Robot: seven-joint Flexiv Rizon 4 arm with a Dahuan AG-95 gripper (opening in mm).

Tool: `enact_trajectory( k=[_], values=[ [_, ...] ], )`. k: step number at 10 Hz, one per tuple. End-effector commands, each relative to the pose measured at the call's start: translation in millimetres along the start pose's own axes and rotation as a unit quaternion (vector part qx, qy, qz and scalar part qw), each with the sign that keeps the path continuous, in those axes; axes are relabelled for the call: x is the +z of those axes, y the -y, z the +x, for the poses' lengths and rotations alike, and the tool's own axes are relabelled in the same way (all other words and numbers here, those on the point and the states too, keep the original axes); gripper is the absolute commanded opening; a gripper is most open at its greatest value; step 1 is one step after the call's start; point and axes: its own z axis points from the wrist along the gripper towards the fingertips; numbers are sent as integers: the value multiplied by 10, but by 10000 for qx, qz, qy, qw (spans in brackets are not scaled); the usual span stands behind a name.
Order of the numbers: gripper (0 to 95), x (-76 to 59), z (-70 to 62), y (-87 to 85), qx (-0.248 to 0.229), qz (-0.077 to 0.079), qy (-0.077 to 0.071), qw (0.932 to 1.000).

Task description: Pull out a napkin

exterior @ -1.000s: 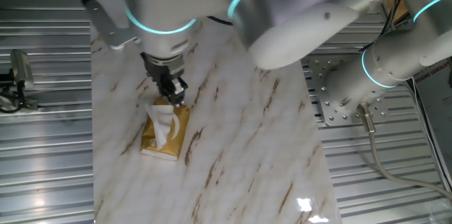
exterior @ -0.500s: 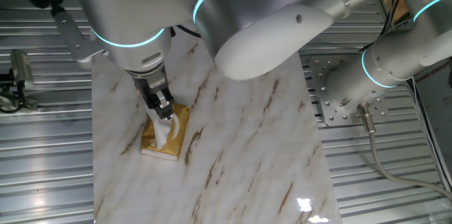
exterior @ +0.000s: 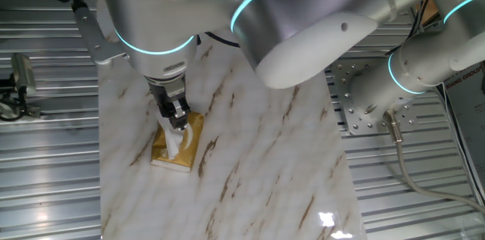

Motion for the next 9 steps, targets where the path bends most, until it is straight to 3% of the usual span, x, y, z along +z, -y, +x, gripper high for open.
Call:
enact_trajectory(
  k=[1,4,8,9],
  values=[
    [570,-6,-18,3,82,-17,-18,10000],
    [570,-6,-18,3,-206,13,-5,9998],
    [570,-6,-18,3,-525,58,115,9985],
    [570,-6,-18,3,-561,42,69,9984]
  ],
)
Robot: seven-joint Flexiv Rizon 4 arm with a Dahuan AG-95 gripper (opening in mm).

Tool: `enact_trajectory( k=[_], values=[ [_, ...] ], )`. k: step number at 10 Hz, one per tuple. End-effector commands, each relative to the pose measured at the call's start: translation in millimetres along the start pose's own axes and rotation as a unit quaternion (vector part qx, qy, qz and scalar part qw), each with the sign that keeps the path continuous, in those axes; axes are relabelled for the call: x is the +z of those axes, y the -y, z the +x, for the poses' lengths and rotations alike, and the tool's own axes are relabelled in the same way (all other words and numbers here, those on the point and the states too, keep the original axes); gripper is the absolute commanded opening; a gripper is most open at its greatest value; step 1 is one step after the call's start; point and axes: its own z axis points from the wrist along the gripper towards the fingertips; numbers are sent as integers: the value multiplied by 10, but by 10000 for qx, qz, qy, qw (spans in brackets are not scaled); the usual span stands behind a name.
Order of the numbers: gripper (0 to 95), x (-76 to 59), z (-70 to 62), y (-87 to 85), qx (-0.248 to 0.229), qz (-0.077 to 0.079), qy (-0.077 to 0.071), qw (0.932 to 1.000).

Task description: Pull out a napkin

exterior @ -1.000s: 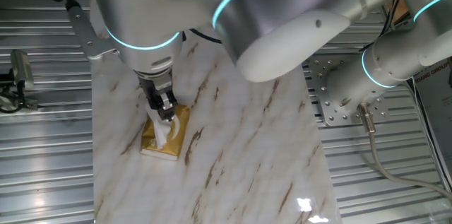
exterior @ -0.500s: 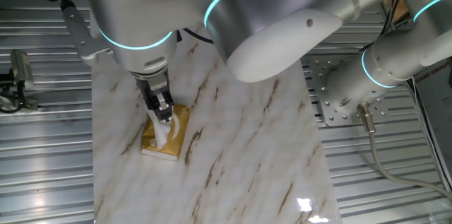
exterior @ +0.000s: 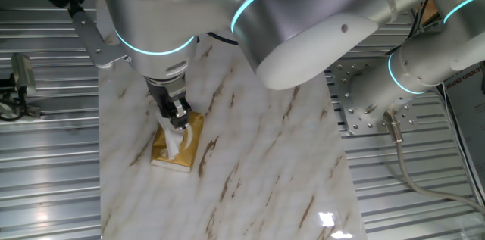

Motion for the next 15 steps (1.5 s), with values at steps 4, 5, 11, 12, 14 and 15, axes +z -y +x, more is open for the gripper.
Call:
enact_trajectory(
  k=[4,5,11,12,14,15],
  values=[
    [570,-6,12,-2,-69,-7,-24,10000],
    [570,-6,12,-2,-14,-18,-16,10000],
    [570,-6,12,-2,13,-47,-75,10000],
    [570,-6,12,-2,9,-38,-90,10000],
    [570,-6,12,-2,20,-31,-70,10000],
    [570,-6,12,-2,6,-18,-41,10000]
  ],
)
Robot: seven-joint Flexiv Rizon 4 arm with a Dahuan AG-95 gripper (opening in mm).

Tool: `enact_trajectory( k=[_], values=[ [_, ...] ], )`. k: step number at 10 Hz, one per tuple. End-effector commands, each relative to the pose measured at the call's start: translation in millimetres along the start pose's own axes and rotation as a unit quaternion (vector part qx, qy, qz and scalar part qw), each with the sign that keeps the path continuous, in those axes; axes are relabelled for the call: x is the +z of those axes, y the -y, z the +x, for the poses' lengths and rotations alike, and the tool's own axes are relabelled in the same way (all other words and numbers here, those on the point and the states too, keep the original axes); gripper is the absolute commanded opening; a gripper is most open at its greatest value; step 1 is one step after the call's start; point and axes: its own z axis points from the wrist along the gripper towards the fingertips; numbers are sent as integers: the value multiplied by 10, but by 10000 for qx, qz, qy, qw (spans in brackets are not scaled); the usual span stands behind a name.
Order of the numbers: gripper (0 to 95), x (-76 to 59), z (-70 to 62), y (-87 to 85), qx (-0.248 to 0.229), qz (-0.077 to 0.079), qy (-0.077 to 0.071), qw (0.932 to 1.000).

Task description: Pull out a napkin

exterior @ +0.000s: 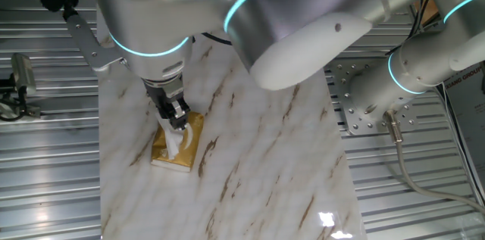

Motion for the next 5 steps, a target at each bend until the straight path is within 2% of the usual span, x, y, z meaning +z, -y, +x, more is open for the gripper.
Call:
enact_trajectory(
  k=[1,2,5],
  values=[
    [570,12,-50,-19,-19,5,59,10000],
    [570,17,-79,-34,-21,26,112,9999],
    [570,29,-364,-117,10,17,213,9998]
  ],
)
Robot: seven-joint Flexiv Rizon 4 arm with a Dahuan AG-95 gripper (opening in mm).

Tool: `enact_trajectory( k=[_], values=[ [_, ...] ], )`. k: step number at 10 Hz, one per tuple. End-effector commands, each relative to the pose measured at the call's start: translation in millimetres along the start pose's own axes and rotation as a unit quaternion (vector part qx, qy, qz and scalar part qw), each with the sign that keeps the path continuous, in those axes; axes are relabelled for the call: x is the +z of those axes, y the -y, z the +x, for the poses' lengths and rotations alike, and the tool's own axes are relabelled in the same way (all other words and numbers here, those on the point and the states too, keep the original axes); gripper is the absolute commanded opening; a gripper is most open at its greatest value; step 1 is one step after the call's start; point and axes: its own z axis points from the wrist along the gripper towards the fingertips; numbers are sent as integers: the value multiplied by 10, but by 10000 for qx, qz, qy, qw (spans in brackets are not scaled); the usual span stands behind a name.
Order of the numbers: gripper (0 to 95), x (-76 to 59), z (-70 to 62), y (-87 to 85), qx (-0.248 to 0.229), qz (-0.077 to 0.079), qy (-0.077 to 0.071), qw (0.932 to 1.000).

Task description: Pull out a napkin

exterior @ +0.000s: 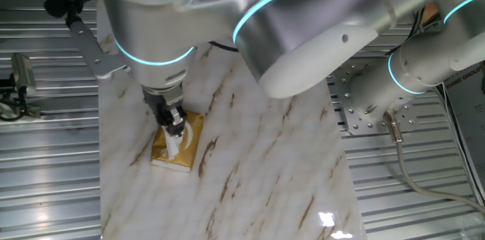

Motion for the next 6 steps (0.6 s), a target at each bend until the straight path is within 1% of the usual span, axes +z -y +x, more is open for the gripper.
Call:
enact_trajectory(
  k=[1,2,3,4,5,6],
  values=[
    [570,17,-177,-50,55,-48,59,10000],
    [570,38,-228,-80,96,-68,165,9998],
    [570,64,-235,-95,117,-76,245,9996],
    [570,130,-219,-112,117,-66,373,9992],
    [570,153,-205,-119,97,-56,364,9993],
    [570,178,-162,-135,5,9,327,9995]
  ],
)
